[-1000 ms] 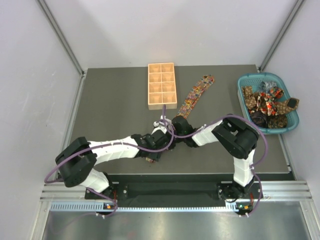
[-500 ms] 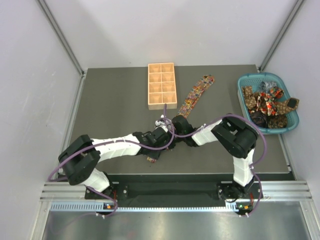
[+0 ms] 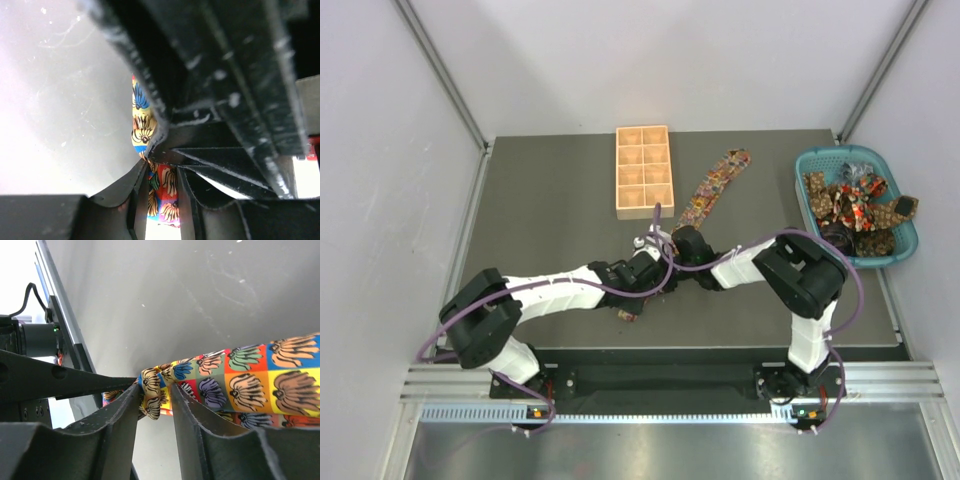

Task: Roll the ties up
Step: Roll the tie

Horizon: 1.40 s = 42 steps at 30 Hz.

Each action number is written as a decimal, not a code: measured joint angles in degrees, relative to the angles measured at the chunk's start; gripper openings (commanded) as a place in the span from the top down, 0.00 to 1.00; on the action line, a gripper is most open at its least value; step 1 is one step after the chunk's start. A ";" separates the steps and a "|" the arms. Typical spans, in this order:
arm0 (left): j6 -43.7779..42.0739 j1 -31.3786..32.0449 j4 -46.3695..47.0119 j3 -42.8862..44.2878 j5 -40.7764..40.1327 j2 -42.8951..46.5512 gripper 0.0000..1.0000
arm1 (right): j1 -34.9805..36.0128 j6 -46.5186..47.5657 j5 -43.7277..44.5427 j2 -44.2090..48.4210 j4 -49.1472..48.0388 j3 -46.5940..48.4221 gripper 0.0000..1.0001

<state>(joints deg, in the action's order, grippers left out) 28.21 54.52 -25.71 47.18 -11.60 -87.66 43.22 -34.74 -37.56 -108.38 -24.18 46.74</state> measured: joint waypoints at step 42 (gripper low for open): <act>3.54 -0.02 -3.87 2.64 -0.90 -3.02 0.51 | -2.25 -3.50 -1.44 -0.87 -3.87 -1.95 0.82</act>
<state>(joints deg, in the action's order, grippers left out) 31.75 54.50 -29.58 49.82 -12.49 -90.67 40.97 -38.24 -39.00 -109.25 -28.05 44.80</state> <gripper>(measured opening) 0.501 0.178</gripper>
